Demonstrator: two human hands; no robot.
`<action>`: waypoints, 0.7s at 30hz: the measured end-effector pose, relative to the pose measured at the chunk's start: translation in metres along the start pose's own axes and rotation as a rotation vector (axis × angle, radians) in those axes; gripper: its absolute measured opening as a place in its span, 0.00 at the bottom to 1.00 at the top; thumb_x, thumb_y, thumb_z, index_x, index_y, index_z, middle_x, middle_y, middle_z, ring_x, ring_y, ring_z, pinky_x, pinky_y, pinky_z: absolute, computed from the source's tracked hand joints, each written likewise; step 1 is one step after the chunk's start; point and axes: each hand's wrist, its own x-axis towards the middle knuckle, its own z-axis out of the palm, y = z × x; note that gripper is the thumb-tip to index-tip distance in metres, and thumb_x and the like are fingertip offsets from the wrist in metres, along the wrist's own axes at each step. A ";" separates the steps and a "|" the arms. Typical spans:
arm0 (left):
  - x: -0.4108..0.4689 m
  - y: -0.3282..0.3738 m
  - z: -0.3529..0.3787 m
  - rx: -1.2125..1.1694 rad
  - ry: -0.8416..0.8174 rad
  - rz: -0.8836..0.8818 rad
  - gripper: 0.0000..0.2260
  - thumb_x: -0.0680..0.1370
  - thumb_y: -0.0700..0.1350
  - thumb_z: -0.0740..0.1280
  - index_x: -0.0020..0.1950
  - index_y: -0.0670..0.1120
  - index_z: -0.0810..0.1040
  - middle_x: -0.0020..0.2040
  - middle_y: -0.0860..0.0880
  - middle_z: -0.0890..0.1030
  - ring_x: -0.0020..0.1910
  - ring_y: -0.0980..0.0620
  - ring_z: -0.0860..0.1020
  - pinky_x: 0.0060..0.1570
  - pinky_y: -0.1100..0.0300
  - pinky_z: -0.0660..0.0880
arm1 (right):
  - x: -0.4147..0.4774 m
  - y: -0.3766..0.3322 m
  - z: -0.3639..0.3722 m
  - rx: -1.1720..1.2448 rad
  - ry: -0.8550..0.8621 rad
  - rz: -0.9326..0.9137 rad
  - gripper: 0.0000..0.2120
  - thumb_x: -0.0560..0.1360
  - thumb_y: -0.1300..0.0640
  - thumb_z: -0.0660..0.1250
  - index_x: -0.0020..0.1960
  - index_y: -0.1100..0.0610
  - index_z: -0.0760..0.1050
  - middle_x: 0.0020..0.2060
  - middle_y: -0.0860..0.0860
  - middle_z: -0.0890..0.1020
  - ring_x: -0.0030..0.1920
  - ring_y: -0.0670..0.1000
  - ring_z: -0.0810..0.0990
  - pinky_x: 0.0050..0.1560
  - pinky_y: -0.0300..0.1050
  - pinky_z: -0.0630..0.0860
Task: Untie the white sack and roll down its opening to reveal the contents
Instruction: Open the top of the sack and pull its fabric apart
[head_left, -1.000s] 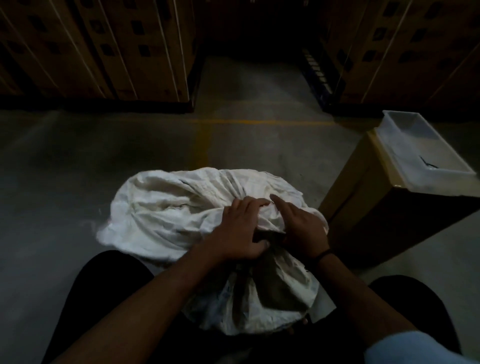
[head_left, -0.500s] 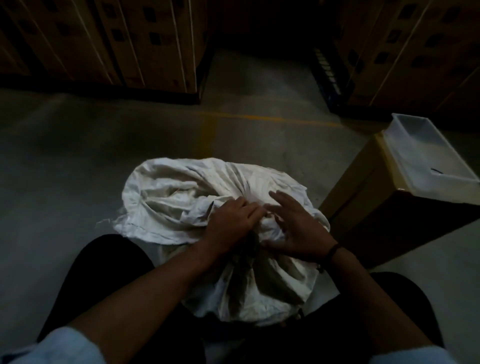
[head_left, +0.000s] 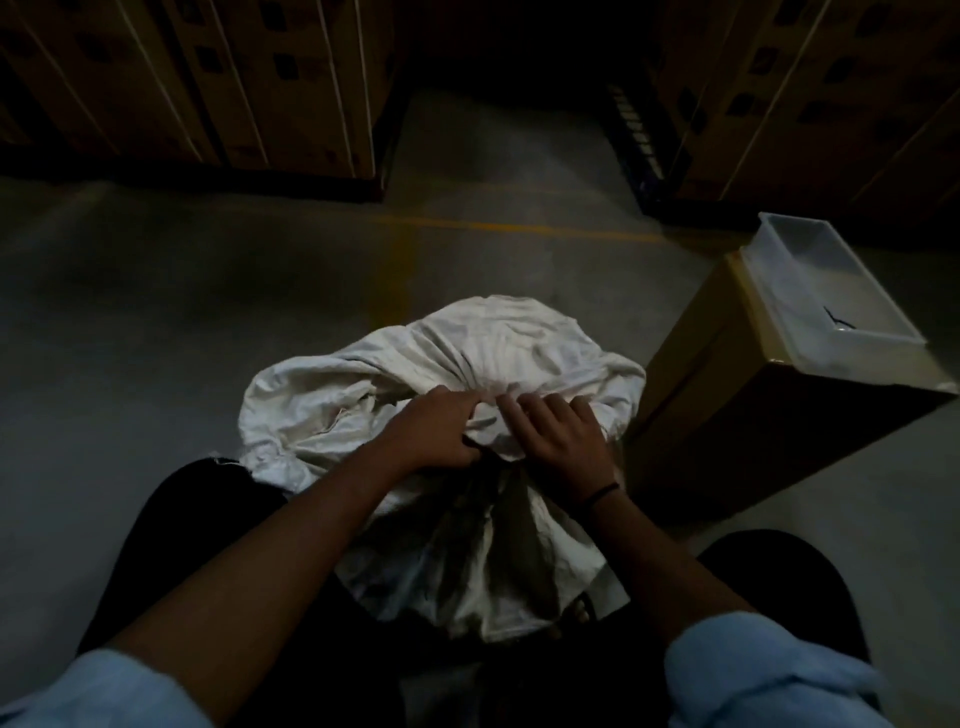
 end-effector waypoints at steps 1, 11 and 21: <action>-0.001 0.000 0.003 -0.002 -0.025 -0.011 0.23 0.71 0.55 0.70 0.64 0.52 0.72 0.59 0.45 0.80 0.58 0.43 0.78 0.55 0.52 0.75 | 0.000 -0.002 -0.001 0.008 -0.023 -0.003 0.18 0.77 0.56 0.61 0.67 0.57 0.73 0.50 0.55 0.81 0.42 0.58 0.78 0.40 0.52 0.69; -0.013 0.003 0.030 0.529 0.418 0.438 0.12 0.75 0.44 0.60 0.54 0.43 0.78 0.46 0.44 0.80 0.44 0.45 0.76 0.48 0.52 0.68 | 0.006 0.004 -0.020 0.835 -0.608 0.285 0.48 0.64 0.37 0.73 0.76 0.55 0.58 0.68 0.52 0.72 0.67 0.50 0.71 0.69 0.49 0.68; -0.014 -0.003 0.017 0.265 0.152 0.146 0.29 0.66 0.52 0.70 0.66 0.49 0.69 0.57 0.46 0.77 0.58 0.44 0.74 0.58 0.50 0.68 | 0.001 -0.014 -0.007 0.155 -0.288 0.040 0.18 0.70 0.48 0.69 0.55 0.57 0.74 0.46 0.54 0.78 0.46 0.59 0.76 0.45 0.53 0.68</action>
